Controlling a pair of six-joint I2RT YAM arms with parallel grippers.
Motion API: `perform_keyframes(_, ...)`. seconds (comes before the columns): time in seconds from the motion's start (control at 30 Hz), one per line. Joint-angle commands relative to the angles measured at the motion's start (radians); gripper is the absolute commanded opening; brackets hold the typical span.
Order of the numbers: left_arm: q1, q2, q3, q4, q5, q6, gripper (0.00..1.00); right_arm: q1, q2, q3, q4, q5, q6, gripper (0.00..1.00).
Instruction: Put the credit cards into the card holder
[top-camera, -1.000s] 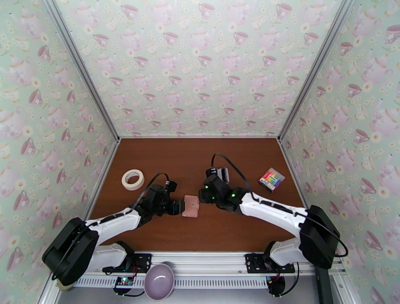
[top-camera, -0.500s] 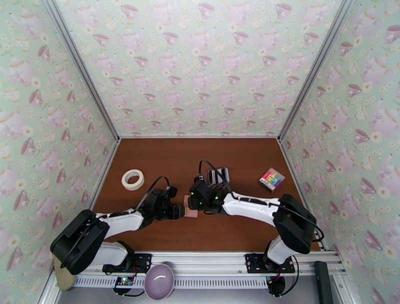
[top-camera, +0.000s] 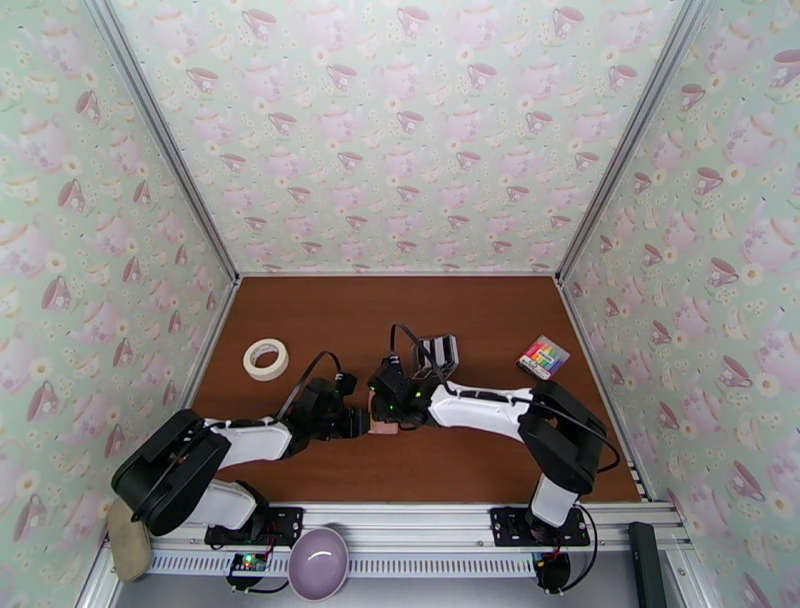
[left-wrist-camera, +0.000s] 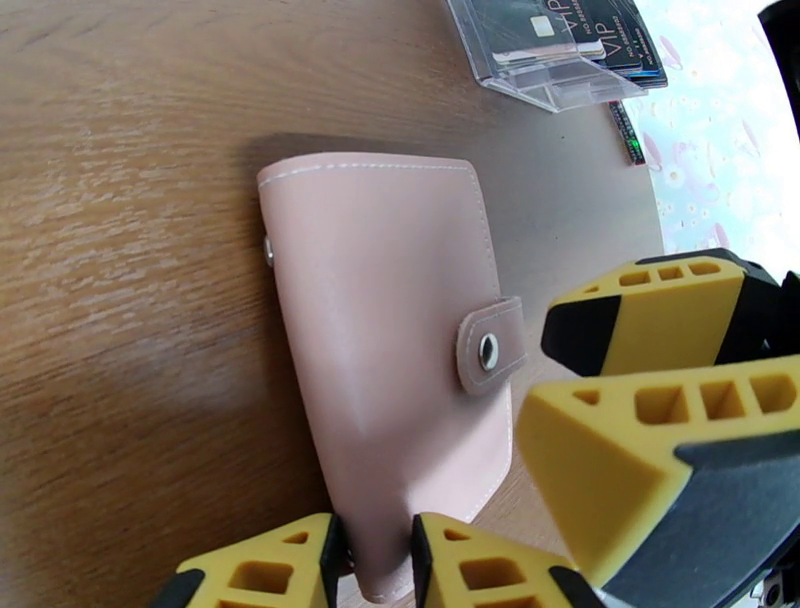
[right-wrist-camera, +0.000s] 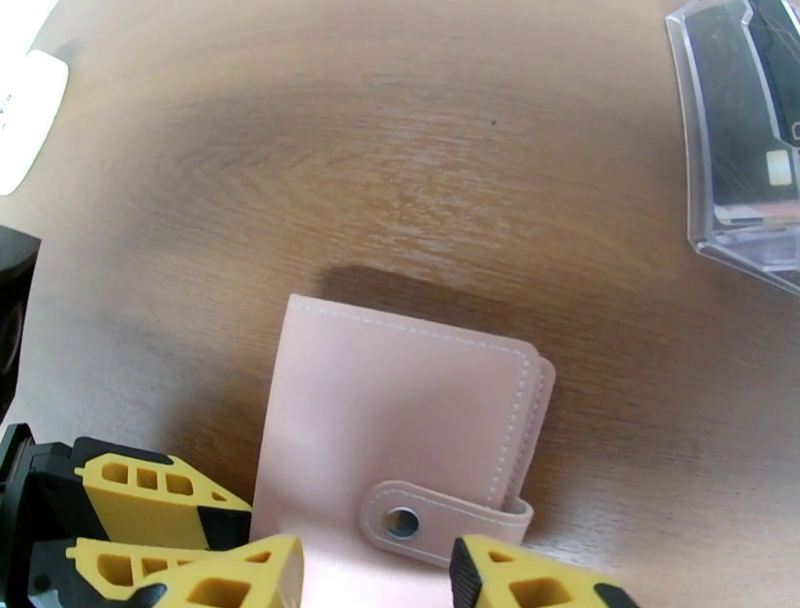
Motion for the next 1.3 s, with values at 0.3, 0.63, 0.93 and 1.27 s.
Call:
perform_keyframes(0.3,-0.014,-0.019,-0.056,-0.075,-0.045,-0.033,0.27,0.009,0.1,0.07,-0.065,0.045,0.028,0.4)
perform_keyframes(0.63,-0.02,-0.01,-0.061,-0.063,-0.052,-0.048,0.26,0.012,0.129,0.085,-0.093,0.049,0.039,0.42)
perform_keyframes(0.93,-0.028,0.018,-0.061,-0.058,-0.066,-0.057,0.26,0.027,0.17,0.096,-0.125,0.064,0.04,0.35)
perform_keyframes(1.27,-0.044,0.075,-0.05,-0.02,-0.073,-0.075,0.29,0.031,0.167,0.093,-0.131,0.067,0.04,0.27)
